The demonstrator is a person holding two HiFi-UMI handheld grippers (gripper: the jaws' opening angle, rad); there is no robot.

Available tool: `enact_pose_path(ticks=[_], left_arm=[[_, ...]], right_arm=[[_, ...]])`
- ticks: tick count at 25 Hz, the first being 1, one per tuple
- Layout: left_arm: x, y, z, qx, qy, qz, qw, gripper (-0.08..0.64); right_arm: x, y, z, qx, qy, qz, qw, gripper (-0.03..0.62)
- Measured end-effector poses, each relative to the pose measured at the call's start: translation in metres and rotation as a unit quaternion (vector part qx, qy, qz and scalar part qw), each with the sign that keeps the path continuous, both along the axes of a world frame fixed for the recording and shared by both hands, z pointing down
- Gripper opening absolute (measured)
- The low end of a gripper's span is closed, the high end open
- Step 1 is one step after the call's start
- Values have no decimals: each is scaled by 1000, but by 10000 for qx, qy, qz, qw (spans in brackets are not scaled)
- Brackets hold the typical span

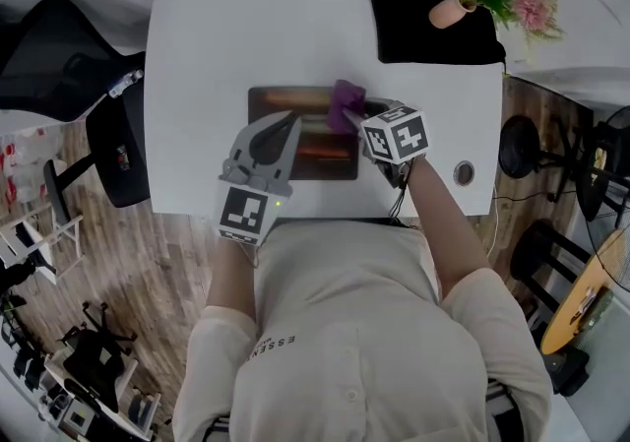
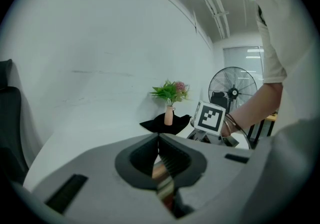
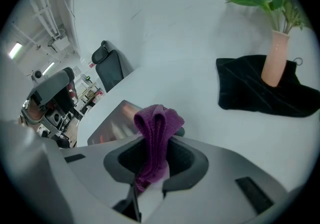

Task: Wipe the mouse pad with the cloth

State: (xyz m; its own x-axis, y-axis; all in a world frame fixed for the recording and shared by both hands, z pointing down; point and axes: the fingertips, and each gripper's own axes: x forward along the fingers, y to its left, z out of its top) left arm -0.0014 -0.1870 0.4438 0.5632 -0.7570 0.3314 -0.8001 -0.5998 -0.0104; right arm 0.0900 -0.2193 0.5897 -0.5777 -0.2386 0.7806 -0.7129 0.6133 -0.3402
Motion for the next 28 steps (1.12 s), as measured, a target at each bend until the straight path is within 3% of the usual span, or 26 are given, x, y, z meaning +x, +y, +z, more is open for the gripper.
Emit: enact_pose_path(ticks=[8,14,19,28], left_arm=[[7,8,-5,126,-85,-44,9999,2],[-6,5,-14,278,-29,-46,9996,3],[-27,11,-29,374,16,122,9992,2],[-106,34,-29,229,29,-21,9997,3]], right_arm=[[41,-3,0,48,232,259,9994,103],[37,3,-28,436,168,211,9987,103],[7,20,-49,516,55,219,9984,103],[-96,58,-45,264,-185,-100,9994,103]])
